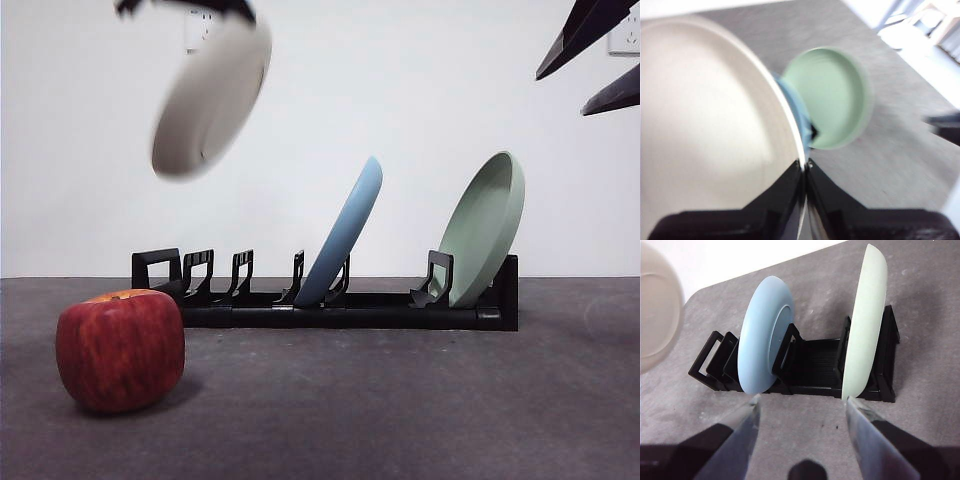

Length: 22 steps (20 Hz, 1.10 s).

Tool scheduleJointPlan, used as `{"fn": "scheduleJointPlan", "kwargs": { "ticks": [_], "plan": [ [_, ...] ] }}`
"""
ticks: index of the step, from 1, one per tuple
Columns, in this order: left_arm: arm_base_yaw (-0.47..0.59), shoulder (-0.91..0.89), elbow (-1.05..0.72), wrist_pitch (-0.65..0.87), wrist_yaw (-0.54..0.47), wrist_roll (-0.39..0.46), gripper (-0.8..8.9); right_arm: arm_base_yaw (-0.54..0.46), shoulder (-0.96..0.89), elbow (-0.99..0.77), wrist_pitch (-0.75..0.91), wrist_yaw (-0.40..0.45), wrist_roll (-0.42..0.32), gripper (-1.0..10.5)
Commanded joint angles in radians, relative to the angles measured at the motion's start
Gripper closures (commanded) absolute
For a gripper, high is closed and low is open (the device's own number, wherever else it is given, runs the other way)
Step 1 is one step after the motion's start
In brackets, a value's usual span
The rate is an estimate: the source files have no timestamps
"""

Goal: Take the yellow plate from the plate rack,put the plate on the table,take the apple from the table,put the apple in the plate

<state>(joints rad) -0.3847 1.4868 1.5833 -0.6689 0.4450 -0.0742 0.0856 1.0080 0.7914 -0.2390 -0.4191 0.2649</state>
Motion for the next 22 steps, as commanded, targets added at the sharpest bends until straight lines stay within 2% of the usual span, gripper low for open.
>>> {"fn": "scheduleJointPlan", "kwargs": {
  "ticks": [1, 4, 5, 9, 11, 15, 22],
  "plan": [
    [-0.055, -0.066, -0.002, -0.061, 0.002, 0.086, 8.22, 0.003, 0.002, 0.003, 0.006, 0.001, -0.008, 6.6],
    [-0.166, -0.153, -0.002, -0.155, -0.013, 0.113, 8.21, 0.001, 0.002, 0.004, 0.015, 0.001, -0.008, 6.6],
    [-0.224, -0.171, -0.002, -0.189, -0.051, 0.122, 8.21, 0.000, 0.001, 0.008, 0.026, 0.001, -0.008, 6.6],
    [-0.500, -0.159, -0.031, -0.276, -0.382, 0.126, 8.21, 0.000, 0.000, 0.086, 0.012, 0.001, -0.008, 6.6],
    [-0.606, -0.132, -0.081, -0.235, -0.474, 0.096, 8.22, 0.000, 0.000, 0.150, -0.017, 0.001, -0.008, 6.6],
    [-0.705, -0.015, -0.172, -0.145, -0.526, 0.067, 8.22, 0.000, 0.000, 0.277, -0.098, 0.001, -0.016, 6.6],
    [-0.734, 0.196, -0.217, -0.058, -0.525, 0.068, 8.22, 0.000, -0.001, 0.359, -0.169, 0.002, -0.039, 6.6]
  ]
}}
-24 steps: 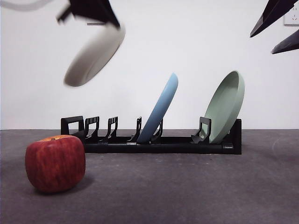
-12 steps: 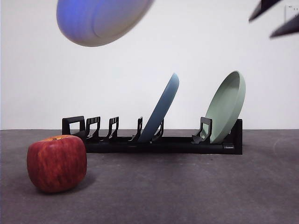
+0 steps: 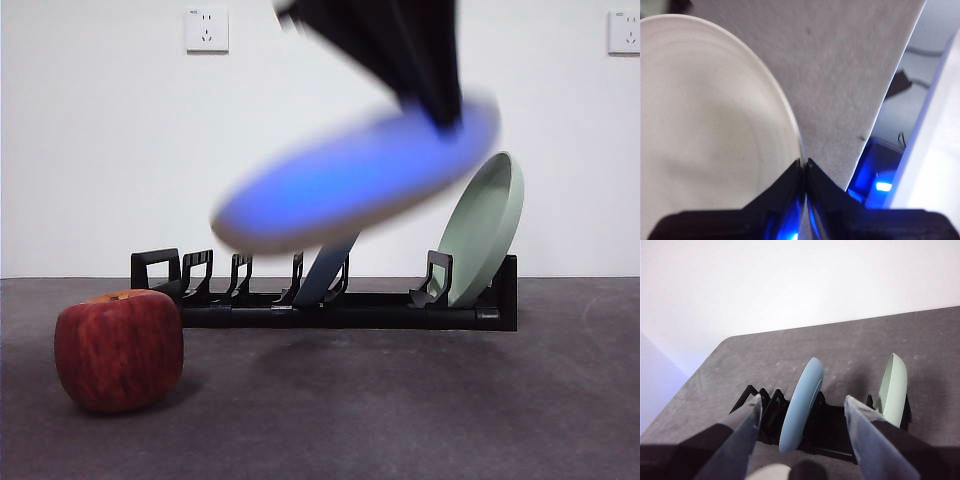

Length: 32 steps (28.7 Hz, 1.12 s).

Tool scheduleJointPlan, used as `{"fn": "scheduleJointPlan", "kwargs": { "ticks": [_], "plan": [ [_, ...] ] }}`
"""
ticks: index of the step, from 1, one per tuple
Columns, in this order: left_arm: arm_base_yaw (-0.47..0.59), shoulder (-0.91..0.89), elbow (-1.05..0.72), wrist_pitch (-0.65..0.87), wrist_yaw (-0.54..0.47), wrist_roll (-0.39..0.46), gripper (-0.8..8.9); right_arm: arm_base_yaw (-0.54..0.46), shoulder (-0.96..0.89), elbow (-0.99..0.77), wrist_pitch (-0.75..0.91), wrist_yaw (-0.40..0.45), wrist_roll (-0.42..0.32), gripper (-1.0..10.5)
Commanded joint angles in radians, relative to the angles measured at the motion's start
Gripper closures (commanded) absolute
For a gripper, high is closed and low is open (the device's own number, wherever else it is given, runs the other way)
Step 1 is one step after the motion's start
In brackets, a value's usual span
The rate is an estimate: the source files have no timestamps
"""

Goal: Take the yellow plate from the plate rack,put the plate on the table,take the apple from the table,put the apple in the plate

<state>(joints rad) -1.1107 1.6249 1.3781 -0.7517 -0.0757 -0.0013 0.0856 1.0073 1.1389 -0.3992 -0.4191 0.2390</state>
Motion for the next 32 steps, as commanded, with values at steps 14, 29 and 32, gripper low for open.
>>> {"fn": "scheduleJointPlan", "kwargs": {
  "ticks": [14, 29, 32],
  "plan": [
    [-0.035, 0.306, -0.012, 0.094, 0.002, -0.026, 6.74, 0.001, -0.001, 0.029, -0.026, -0.002, -0.032, 6.6],
    [0.004, -0.145, -0.011, 0.109, -0.288, -0.059, 5.33, 0.108, 0.010, 0.029, -0.011, 0.001, -0.084, 5.2],
    [0.057, -0.271, -0.011, 0.089, -0.362, -0.058, 5.33, 0.163, 0.023, 0.029, 0.016, 0.001, -0.084, 5.1]
  ]
}}
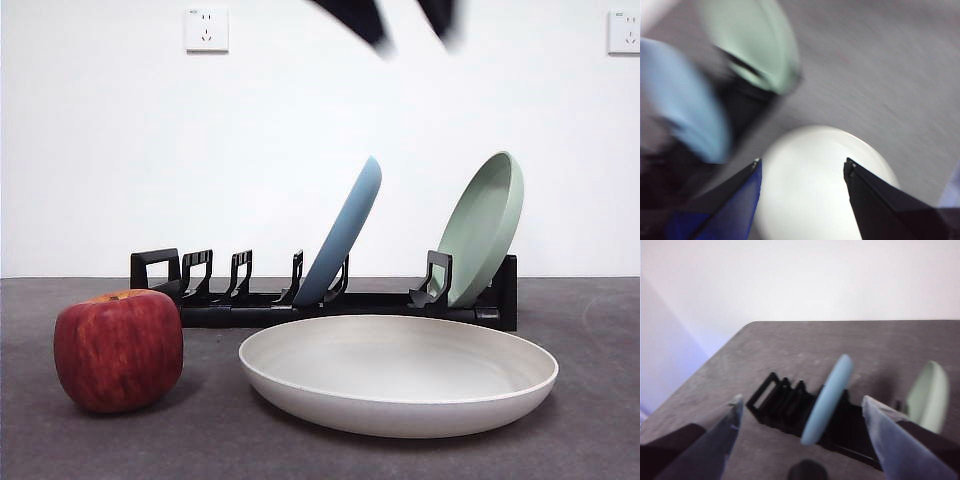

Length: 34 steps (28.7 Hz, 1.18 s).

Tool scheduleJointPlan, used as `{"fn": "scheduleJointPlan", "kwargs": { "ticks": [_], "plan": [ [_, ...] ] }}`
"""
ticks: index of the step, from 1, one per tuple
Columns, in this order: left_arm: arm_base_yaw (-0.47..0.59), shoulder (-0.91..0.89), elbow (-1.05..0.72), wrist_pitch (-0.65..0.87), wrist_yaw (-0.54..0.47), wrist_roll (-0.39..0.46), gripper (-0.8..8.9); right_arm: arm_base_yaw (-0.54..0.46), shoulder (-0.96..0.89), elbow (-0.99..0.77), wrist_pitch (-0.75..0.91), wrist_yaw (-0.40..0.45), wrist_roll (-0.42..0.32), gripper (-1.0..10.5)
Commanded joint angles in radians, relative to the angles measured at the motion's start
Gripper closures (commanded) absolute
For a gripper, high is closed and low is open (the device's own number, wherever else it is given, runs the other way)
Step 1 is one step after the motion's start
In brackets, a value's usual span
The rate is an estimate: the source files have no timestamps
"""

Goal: Take the yellow plate from the plate rack,put the plate on the table,take the apple from the table,put the apple in the plate

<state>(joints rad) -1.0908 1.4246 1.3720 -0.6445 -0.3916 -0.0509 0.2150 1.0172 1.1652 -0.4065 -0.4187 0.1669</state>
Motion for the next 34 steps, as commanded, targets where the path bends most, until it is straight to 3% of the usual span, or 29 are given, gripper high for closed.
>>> {"fn": "scheduleJointPlan", "kwargs": {
  "ticks": [1, 6, 10, 17, 21, 28, 34],
  "plan": [
    [0.063, -0.115, -0.005, -0.031, -0.067, -0.009, 5.33, 0.055, 0.019, 0.003, 0.032, 0.001, -0.011, 5.1],
    [0.214, -0.302, -0.005, -0.090, -0.167, -0.004, 5.33, 0.185, 0.074, 0.016, 0.042, 0.002, -0.013, 5.1],
    [0.362, -0.437, -0.005, -0.160, -0.219, 0.001, 5.33, 0.312, 0.155, 0.058, 0.037, 0.018, -0.061, 5.1],
    [0.542, -0.646, -0.005, -0.309, -0.275, 0.002, 5.33, 0.546, 0.343, 0.174, -0.038, 0.174, -0.187, 5.1],
    [0.563, -0.744, -0.005, -0.376, -0.295, -0.004, 5.34, 0.657, 0.458, 0.207, -0.051, 0.273, -0.243, 5.0],
    [0.563, -0.847, -0.005, -0.485, -0.296, -0.052, 5.34, 0.776, 0.676, 0.218, -0.047, 0.373, -0.291, 5.1],
    [0.563, -0.857, -0.005, -0.557, -0.295, -0.085, 5.34, 0.790, 0.902, 0.218, -0.044, 0.365, -0.296, 5.1]
  ]
}}
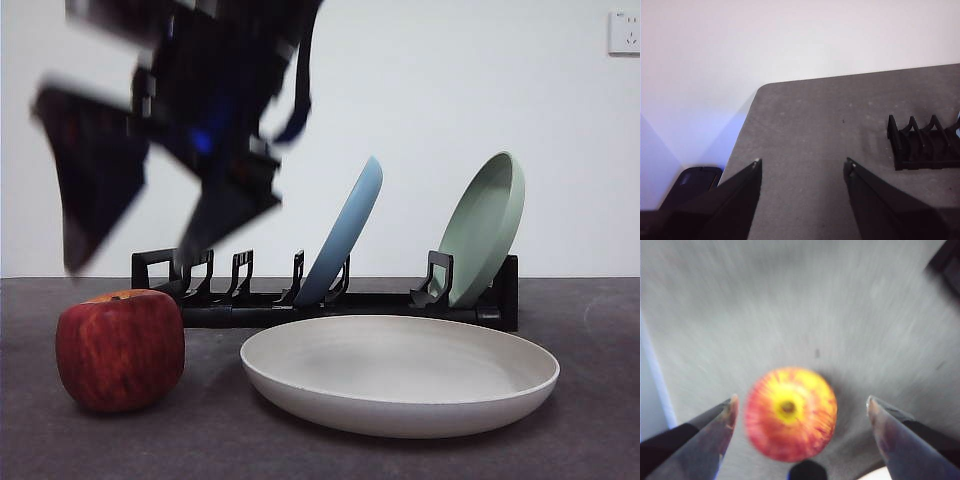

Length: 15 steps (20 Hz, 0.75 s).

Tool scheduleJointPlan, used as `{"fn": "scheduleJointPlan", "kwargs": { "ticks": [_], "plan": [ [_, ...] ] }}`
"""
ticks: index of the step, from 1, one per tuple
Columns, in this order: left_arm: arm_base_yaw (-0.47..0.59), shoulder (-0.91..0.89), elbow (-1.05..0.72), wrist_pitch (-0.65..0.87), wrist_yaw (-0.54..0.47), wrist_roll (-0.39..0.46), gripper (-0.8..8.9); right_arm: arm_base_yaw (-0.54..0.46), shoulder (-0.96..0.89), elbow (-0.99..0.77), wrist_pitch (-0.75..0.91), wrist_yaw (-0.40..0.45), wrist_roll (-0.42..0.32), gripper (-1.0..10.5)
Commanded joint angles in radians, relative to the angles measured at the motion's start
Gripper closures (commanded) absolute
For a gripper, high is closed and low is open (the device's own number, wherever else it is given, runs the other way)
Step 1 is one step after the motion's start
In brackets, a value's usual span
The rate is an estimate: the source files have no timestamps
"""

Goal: Take the yellow plate from the plate rack,put the plate on the table,take the apple from the table,put the apple in the plate

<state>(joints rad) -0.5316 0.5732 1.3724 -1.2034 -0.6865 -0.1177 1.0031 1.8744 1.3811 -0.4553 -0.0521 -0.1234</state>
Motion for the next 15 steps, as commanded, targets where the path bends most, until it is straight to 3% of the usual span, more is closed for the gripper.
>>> {"fn": "scheduleJointPlan", "kwargs": {
  "ticks": [1, 7, 8, 10, 11, 15],
  "plan": [
    [0.003, -0.005, -0.006, 0.001, 0.000, -0.018, 5.34, 0.002, 0.070, 0.002, 0.005, -0.001, -0.006, 5.1],
    [0.003, -0.005, -0.006, 0.000, 0.000, -0.017, 5.34, 0.002, 0.151, 0.002, 0.022, -0.026, -0.005, 5.2],
    [0.003, -0.005, -0.006, -0.001, 0.000, -0.017, 5.34, 0.002, 0.153, 0.002, 0.029, -0.026, -0.003, 6.0],
    [0.003, -0.005, -0.006, -0.005, 0.000, -0.016, 5.34, 0.002, 0.153, 0.002, 0.045, -0.024, -0.001, 8.9],
    [0.003, -0.005, -0.006, -0.010, 0.000, -0.016, 5.34, 0.002, 0.153, 0.002, 0.055, -0.024, -0.002, 9.6],
    [0.003, -0.005, -0.006, -0.022, 0.010, -0.014, 5.34, 0.001, 0.116, 0.007, 0.065, -0.016, -0.002, 9.6]
  ]
}}
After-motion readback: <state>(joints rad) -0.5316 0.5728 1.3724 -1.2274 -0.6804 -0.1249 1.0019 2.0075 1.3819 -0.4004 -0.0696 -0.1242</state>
